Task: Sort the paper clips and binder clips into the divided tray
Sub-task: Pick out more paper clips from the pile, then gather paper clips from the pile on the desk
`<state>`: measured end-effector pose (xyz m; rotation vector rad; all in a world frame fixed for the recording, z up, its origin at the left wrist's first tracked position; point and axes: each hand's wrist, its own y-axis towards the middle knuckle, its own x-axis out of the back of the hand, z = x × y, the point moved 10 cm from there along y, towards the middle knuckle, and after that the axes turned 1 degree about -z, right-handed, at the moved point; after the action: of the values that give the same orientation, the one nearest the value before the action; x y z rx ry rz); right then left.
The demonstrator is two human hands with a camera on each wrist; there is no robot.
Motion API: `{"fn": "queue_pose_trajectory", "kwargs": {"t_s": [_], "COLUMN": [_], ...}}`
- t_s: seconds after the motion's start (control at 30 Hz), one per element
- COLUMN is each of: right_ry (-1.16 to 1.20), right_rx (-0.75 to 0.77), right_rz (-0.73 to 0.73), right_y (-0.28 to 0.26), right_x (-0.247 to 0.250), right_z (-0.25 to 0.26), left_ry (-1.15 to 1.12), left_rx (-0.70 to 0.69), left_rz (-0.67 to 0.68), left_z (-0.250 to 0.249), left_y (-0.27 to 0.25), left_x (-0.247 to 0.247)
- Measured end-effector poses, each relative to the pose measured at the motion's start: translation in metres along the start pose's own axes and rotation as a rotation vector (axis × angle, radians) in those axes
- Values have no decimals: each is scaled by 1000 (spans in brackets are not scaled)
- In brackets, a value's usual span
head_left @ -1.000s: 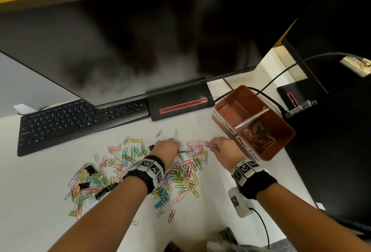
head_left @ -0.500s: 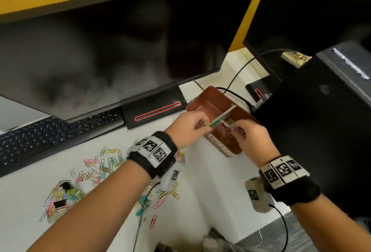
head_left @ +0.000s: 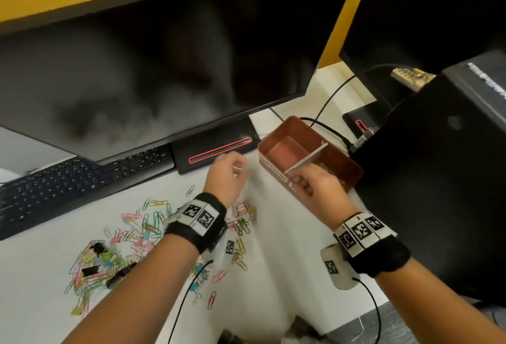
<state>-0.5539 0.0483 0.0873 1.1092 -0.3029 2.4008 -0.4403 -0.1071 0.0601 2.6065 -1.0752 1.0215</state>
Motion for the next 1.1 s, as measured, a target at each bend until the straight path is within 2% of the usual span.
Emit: {"fn": "queue_pose_trajectory", "kwargs": {"t_s": [0.17, 0.3, 0.4, 0.5, 0.6, 0.73, 0.9, 1.0, 1.1], "right_ry": [-20, -123, -144, -182, -41, -7, -73, -127, -285], "right_rx": [66, -7, -72, -95, -157, -188, -173, -120, 19], "right_rz": [308, 459, 504, 504, 463, 381, 254, 277, 352], "right_y": [9, 24, 34, 42, 47, 55, 58, 53, 45], "right_x": [-89, -139, -162, -175, -177, -161, -131, -134, -152], "right_z": [31, 28, 24, 22, 16, 6, 1, 10, 29], "left_ry": [208, 276, 234, 243, 267, 334, 324, 298, 342], "left_rx": [288, 338, 345, 355, 367, 324, 262, 284, 296], "left_rz": [-33, 45, 40, 74, 109, 196, 202, 186, 274], "left_z": [107, 132, 133, 138, 140, 138, 134, 138, 140], "left_y": [-8, -5, 0, 6, 13, 15, 7, -6, -21], "left_x": [40, 31, 22, 12, 11, 7, 22, 39, 36]}}
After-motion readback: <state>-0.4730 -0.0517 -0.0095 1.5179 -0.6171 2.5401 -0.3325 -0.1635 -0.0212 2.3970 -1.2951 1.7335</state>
